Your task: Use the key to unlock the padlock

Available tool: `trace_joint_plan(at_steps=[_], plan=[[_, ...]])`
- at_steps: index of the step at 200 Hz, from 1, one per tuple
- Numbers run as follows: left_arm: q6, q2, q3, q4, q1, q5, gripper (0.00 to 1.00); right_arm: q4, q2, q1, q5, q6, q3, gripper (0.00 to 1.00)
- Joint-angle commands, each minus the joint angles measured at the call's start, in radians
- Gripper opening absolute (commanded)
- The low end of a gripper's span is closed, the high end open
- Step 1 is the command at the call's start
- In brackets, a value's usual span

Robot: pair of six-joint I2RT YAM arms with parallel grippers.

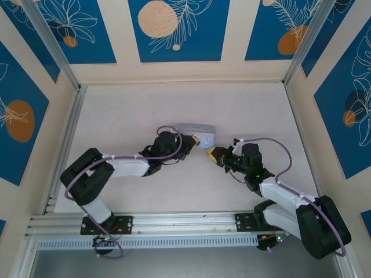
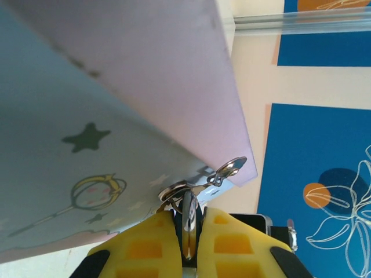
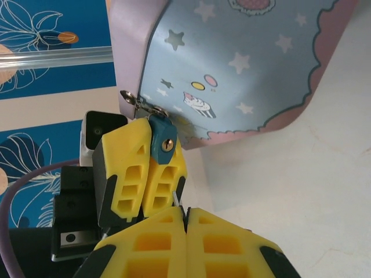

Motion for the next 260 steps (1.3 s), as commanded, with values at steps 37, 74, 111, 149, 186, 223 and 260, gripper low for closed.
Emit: trace_joint_plan(at_steps=[37, 74, 111, 149, 186, 223, 260], plan=[[-0.048, -0.023, -0.014, 0.093, 0.010, 0.008, 0.00, 0.072, 0.063, 0.015, 0.047, 0.029, 0.052, 0.00], [-0.047, -0.024, -0.015, 0.095, 0.010, 0.010, 0.00, 0.101, 0.101, 0.023, 0.069, 0.057, 0.058, 0.00], [-0.047, -0.022, -0.015, 0.097, 0.010, 0.009, 0.00, 0.132, 0.138, 0.032, 0.085, 0.089, 0.067, 0.00], [-0.047, -0.024, -0.017, 0.097, 0.010, 0.008, 0.00, 0.139, 0.159, 0.044, 0.095, 0.096, 0.080, 0.00], [-0.047, -0.021, -0.018, 0.102, 0.010, 0.010, 0.00, 0.146, 0.180, 0.051, 0.100, 0.100, 0.092, 0.00], [-0.048, -0.022, -0.018, 0.100, 0.010, 0.010, 0.00, 0.155, 0.199, 0.057, 0.106, 0.103, 0.099, 0.00], [-0.043, -0.025, -0.018, 0.095, 0.010, 0.011, 0.00, 0.166, 0.212, 0.059, 0.106, 0.107, 0.105, 0.00]])
